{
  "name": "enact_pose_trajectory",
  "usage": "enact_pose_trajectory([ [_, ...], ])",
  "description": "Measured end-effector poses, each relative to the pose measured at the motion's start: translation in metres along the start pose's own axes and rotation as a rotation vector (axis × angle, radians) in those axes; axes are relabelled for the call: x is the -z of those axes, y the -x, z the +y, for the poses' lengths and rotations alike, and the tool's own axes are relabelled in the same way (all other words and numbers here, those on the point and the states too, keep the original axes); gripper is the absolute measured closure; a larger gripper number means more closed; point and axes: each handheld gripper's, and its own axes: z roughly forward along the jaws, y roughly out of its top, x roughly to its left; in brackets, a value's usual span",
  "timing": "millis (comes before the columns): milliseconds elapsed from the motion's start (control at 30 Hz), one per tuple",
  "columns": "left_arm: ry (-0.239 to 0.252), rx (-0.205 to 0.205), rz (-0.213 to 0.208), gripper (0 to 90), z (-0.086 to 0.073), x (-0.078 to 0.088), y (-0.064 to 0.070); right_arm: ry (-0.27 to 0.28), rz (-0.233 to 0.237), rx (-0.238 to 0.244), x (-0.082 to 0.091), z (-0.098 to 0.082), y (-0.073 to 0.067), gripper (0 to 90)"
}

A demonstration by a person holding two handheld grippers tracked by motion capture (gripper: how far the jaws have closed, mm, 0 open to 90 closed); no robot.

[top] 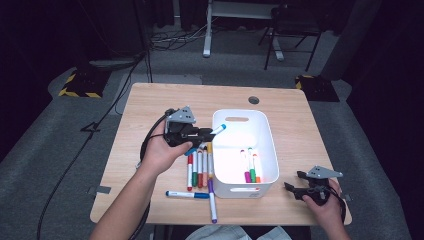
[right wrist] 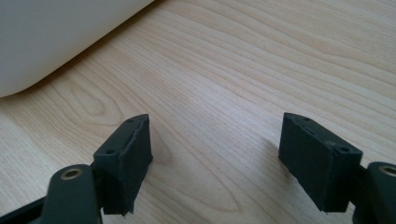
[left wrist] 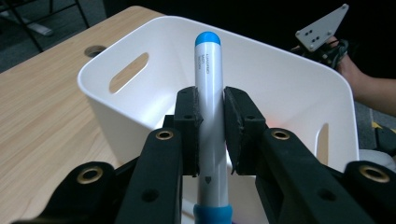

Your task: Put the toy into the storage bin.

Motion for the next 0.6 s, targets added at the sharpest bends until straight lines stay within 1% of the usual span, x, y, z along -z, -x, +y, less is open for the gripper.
enact_pose_trajectory([
  [33, 0.003, -0.002, -0.004, 76.2, 0.002, -0.004, 0.001, 0.0, 0.0, 0.001, 0.0, 0.0, 0.0, 25.7],
  [67, 0.01, -0.013, -0.016, 76.1, 0.006, -0.01, 0.003, 0.0, 0.0, 0.0, 0.0, 0.0, 0.0, 25.7],
  [100, 0.01, -0.013, -0.016, 76.2, 0.006, -0.01, 0.003, 0.0, 0.0, 0.001, 0.0, 0.0, 0.0, 25.7],
  [133, 0.016, -0.017, -0.03, 76.2, 0.01, -0.016, 0.005, 0.0, 0.0, 0.0, 0.0, 0.0, 0.0, 25.7],
  [167, 0.016, -0.017, -0.03, 76.2, 0.01, -0.016, 0.005, 0.0, 0.0, 0.001, 0.0, 0.0, 0.0, 25.7],
  [200, 0.028, -0.024, -0.037, 76.2, 0.014, -0.022, 0.007, 0.0, 0.0, 0.0, 0.0, 0.0, 0.0, 25.7],
  [233, 0.028, -0.024, -0.037, 76.1, 0.014, -0.022, 0.007, 0.0, 0.0, 0.0, 0.0, 0.0, 0.0, 25.7],
  [267, 0.038, -0.03, -0.051, 76.2, 0.018, -0.027, 0.009, 0.0, -0.001, 0.0, 0.0, 0.0, 0.0, 25.7],
  [300, 0.038, -0.03, -0.051, 76.2, 0.018, -0.027, 0.009, 0.0, -0.001, 0.0, 0.0, 0.0, 0.0, 25.7],
  [333, 0.041, -0.027, -0.061, 76.2, 0.021, -0.033, 0.011, 0.0, 0.0, 0.001, 0.0, 0.0, 0.0, 25.7],
  [367, 0.041, -0.027, -0.061, 76.2, 0.021, -0.033, 0.011, 0.0, 0.0, 0.001, 0.0, 0.0, 0.0, 25.7],
  [433, 0.032, -0.046, -0.068, 76.2, 0.024, -0.039, 0.012, 0.0, 0.0, 0.0, 0.0, 0.0, 0.0, 25.7],
  [467, 0.026, -0.053, -0.071, 76.2, 0.026, -0.045, 0.013, 0.0, 0.0, 0.0, 0.0, 0.0, 0.0, 25.7],
  [533, 0.029, -0.054, -0.076, 76.2, 0.027, -0.048, 0.014, 0.0, 0.0, -0.001, 0.0, 0.0, 0.0, 25.7],
  [567, 0.026, -0.062, -0.08, 76.2, 0.028, -0.05, 0.014, 0.0, 0.0, 0.0, 0.0, 0.0, 0.0, 25.7],
  [600, 0.032, -0.055, -0.08, 76.1, 0.028, -0.053, 0.014, 0.0, 0.0, 0.0, 0.0, 0.0, 0.0, 25.7],
])
